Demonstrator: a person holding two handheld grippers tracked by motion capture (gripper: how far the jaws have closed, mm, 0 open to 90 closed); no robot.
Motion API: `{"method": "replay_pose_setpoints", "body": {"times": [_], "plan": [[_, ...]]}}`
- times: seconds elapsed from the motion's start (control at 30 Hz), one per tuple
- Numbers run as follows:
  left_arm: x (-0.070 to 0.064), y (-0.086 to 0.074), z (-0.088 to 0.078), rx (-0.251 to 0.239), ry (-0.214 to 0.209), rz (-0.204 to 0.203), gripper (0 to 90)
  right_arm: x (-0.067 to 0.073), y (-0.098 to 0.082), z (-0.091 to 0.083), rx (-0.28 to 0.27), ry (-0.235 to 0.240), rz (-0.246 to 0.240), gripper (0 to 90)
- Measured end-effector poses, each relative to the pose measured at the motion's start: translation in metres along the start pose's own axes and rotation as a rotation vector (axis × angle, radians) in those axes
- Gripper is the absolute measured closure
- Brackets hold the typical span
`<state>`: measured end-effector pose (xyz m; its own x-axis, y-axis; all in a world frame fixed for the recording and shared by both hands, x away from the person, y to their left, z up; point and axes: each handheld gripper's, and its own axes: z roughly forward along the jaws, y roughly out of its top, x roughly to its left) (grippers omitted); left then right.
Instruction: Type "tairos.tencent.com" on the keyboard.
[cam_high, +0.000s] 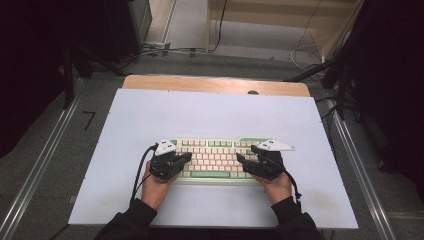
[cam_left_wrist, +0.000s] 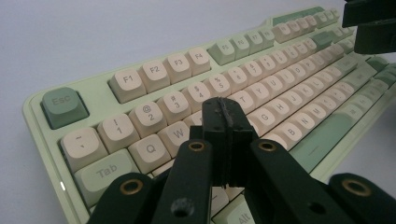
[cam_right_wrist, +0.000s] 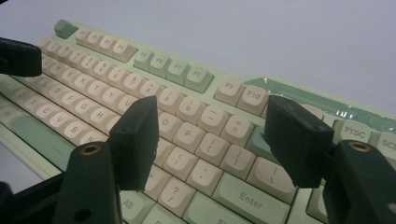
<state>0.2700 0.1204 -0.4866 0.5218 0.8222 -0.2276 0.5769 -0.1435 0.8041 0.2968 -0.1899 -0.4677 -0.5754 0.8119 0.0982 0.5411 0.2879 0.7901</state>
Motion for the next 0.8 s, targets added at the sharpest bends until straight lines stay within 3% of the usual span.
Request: {"method": "replay_pose_setpoints", "body": {"times": [0.8], "plan": [[-0.0015, 0.0025, 0.0036, -0.002, -0.006, 0.005, 90.0, -0.0026, -0.0024, -0.0031, 0.003, -0.011, 0.008, 34.0]]}}
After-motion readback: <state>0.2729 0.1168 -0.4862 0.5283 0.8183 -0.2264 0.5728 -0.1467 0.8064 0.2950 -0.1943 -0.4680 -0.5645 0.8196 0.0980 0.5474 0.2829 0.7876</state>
